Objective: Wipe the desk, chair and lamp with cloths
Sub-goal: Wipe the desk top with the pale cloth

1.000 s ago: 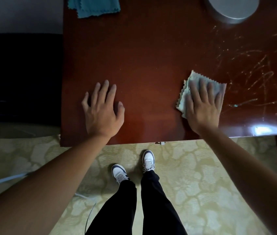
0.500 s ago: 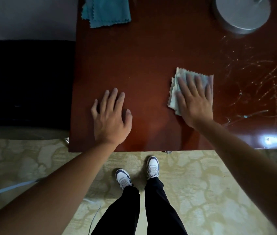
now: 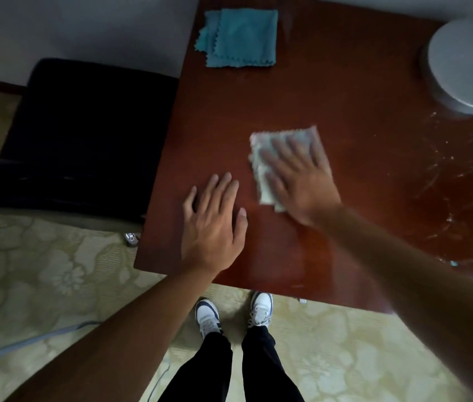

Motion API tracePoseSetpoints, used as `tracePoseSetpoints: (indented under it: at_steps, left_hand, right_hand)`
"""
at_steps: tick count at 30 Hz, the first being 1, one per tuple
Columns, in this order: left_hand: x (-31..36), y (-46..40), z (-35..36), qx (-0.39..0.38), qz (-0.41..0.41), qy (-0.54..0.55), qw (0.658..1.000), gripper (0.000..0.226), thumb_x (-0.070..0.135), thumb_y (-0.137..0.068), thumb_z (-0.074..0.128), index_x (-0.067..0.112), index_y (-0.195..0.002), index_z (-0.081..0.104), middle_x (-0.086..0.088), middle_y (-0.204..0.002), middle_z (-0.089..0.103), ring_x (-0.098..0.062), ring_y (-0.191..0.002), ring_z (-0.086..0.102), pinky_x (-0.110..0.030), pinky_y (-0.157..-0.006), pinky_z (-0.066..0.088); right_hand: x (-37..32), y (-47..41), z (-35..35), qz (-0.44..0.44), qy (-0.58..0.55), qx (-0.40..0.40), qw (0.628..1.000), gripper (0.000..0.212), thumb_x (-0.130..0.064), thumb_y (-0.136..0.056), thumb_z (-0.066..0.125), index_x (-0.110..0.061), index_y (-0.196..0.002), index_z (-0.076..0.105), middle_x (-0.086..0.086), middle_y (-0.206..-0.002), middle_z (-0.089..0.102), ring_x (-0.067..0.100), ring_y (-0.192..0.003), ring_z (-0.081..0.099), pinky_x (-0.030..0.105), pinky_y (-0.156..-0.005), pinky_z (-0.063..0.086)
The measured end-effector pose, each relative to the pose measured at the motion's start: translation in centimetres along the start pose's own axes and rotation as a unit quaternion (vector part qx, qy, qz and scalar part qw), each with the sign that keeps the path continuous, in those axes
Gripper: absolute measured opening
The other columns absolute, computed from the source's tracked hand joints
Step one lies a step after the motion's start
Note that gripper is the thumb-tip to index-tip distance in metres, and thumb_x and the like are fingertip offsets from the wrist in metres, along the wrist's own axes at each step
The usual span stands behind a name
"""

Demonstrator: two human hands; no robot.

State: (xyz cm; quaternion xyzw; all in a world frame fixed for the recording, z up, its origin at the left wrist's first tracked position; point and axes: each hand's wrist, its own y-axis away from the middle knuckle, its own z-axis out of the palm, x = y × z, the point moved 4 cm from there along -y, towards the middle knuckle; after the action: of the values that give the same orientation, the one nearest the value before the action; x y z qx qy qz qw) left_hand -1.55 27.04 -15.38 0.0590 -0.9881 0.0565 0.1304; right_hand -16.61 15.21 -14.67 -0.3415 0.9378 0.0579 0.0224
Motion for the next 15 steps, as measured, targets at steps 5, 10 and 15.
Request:
tracePoseSetpoints:
  at_steps: [5, 10, 15]
  left_hand:
    - [0.0, 0.0, 0.1, -0.002, -0.003, -0.002, 1.000, 0.052, 0.036, -0.097, 0.039, 0.012, -0.143, 0.047, -0.002, -0.153, 0.044, -0.019, -0.145, 0.034, -0.048, -0.118, 0.023]
    - [-0.1, 0.0, 0.0, 0.008, -0.005, 0.008, 1.000, 0.052, 0.036, -0.098, 0.041, 0.012, -0.144, 0.045, -0.004, -0.152, 0.045, -0.019, -0.145, 0.034, -0.048, -0.118, 0.023]
    - [-0.2, -0.1, 0.2, -0.013, -0.014, 0.011, 1.000, 0.053, 0.035, -0.097, 0.040, 0.013, -0.145, 0.042, -0.003, -0.154, 0.042, -0.018, -0.146, 0.033, -0.047, -0.120, 0.019]
  right_hand:
    - [0.9, -4.0, -0.1, 0.055, 0.009, 0.018, 0.998, 0.054, -0.043, -0.106, 0.016, -0.029, -0.158, 0.021, 0.001, -0.164, 0.024, 0.027, -0.154, 0.010, 0.057, -0.122, 0.000]
    - [-3.7, 5.9, 1.3, -0.115, -0.017, -0.011, 0.993, 0.051, -0.042, -0.106, 0.028, -0.026, -0.154, 0.034, 0.001, -0.163, 0.026, 0.027, -0.153, 0.015, 0.060, -0.120, 0.016]
    - [3.9, -1.7, -0.8, -0.040, 0.032, -0.017, 0.999, 0.058, -0.047, -0.104, 0.012, -0.023, -0.155, 0.025, 0.009, -0.160, 0.031, 0.031, -0.152, 0.017, 0.062, -0.120, 0.007]
